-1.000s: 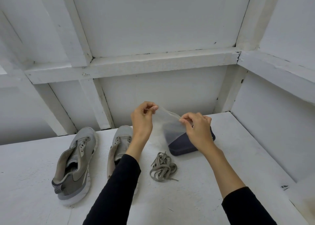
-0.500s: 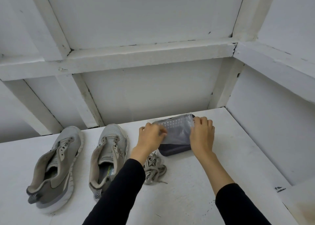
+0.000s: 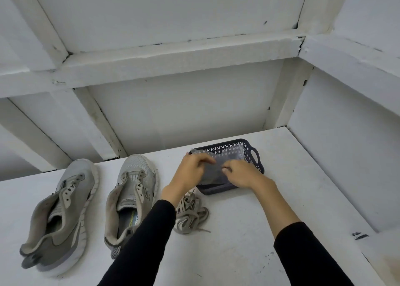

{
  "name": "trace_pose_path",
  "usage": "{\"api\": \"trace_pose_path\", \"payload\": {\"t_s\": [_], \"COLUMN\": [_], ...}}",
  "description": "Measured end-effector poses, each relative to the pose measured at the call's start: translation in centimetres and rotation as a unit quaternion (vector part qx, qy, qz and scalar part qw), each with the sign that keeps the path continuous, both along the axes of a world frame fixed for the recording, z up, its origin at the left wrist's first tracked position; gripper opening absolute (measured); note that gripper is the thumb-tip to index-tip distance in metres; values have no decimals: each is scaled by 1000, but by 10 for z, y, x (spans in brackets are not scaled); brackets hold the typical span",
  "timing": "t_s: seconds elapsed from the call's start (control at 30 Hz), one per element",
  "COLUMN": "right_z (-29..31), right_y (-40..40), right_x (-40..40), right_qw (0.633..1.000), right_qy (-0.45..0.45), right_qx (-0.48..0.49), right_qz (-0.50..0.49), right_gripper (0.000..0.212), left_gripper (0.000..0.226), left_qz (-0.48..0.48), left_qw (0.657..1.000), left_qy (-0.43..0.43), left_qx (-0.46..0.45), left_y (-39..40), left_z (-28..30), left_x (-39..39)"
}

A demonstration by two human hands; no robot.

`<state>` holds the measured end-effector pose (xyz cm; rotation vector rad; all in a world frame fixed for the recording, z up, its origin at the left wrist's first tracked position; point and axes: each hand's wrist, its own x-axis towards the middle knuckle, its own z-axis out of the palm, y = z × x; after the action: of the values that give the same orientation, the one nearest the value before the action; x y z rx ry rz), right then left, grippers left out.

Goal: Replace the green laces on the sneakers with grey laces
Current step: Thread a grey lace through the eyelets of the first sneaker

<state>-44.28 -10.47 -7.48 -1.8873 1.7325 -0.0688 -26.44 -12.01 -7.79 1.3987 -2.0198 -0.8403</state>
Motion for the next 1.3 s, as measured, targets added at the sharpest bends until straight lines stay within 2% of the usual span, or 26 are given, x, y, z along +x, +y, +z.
{"api": "trace_pose_path", "payload": {"t_s": [0.03, 0.1, 0.2, 0.27, 0.37, 0.5, 0.63, 0.73, 0.83, 0.9, 0.93, 1.03, 1.1, 1.2, 1.3], "right_z": [1, 6, 8, 1, -13, -15, -14, -16, -19, -24, -27, -33, -40, -38, -17], "right_y": [5, 18, 38, 44, 38, 26, 24, 36, 63, 80, 88, 106, 112, 113, 105], "right_x": [1, 7, 21, 26, 23, 23, 23, 39, 64, 79, 85, 99, 103, 104, 101], "right_qw": [999, 994, 991, 988, 983, 972, 968, 958, 954, 958, 962, 984, 988, 966, 921], "right_qy": [-38, -98, -90, -50, 55, 100, 104, 26, -126, -130, -116, -107, -107, -180, -264], "right_qx": [-20, -37, -61, -95, -167, -206, -207, -267, -248, -228, -217, -112, -81, -98, -128], "right_qz": [-2, 11, 82, 106, 59, -61, -98, -97, -116, -119, -114, -83, -78, -155, -257], "right_gripper": [35, 37, 39, 33, 22, 38, 46, 54, 32, 17, 15, 31, 32, 27, 18], "left_gripper": [44, 42, 41, 37, 31, 24, 29, 35, 38, 38, 38, 37, 37, 36, 36], "left_qz": [37, 99, 153, 170, 190, 229, 238, 242, 228, 227, 229, 231, 233, 232, 227], "left_qw": [998, 988, 983, 984, 979, 954, 938, 930, 932, 934, 934, 934, 933, 933, 932], "left_qy": [60, 112, 102, 53, -66, -183, -250, -275, -280, -275, -274, -269, -269, -269, -275], "left_qx": [-2, -22, -19, -12, -26, -57, -39, -44, -36, -37, -35, -38, -46, -54, -61], "left_y": [2, 4, 6, 10, 24, 53, 78, 83, 78, 77, 77, 75, 72, 70, 69], "left_z": [3, 8, 13, 16, 21, 27, 16, 12, 12, 9, 8, 3, -1, -5, -6], "left_x": [4, 12, 32, 49, 75, 111, 130, 133, 128, 128, 129, 133, 134, 134, 136]}}
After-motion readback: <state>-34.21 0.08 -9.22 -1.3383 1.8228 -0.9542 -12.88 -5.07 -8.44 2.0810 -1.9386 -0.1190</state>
